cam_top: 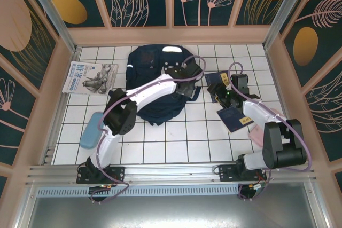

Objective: Pack books, pencil case, and school supplies into a backpack

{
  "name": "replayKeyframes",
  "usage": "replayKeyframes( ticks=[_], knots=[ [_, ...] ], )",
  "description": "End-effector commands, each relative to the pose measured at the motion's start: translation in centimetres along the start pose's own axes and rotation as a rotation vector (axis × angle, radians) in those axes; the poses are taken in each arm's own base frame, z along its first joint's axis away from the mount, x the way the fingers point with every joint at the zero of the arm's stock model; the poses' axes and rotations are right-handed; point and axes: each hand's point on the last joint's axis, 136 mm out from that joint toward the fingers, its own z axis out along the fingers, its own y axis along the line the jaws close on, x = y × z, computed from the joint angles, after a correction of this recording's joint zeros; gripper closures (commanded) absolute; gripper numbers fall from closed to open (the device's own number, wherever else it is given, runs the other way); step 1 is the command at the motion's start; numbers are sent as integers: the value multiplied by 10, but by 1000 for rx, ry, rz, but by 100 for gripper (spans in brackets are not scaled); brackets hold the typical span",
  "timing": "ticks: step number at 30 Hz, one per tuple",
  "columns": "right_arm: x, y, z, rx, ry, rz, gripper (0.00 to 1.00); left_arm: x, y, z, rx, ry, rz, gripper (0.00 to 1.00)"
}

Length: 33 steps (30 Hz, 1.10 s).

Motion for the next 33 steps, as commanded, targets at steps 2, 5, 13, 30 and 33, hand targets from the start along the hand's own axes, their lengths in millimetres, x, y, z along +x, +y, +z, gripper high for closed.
replayKeyframes(
  ticks=[2, 5, 13, 30, 33],
  knots=[
    [3, 1, -1, -21, 17, 12, 37, 4, 22, 7, -133, 25, 26, 48],
    [4, 1, -1, -23, 16, 18, 37, 12, 24, 17, -159, 57, 64, 49],
    [3, 1, 0, -23, 15, 28, 39, 26, 30, 36, -213, 102, 122, 54],
    [-2, 20, 18, -111, 46, -119, 41, -12, 57, -9, -381, -57, 177, 89],
    [5, 29, 27, -185, 87, -179, 43, -22, 70, -29, -449, -105, 172, 93]
  ],
)
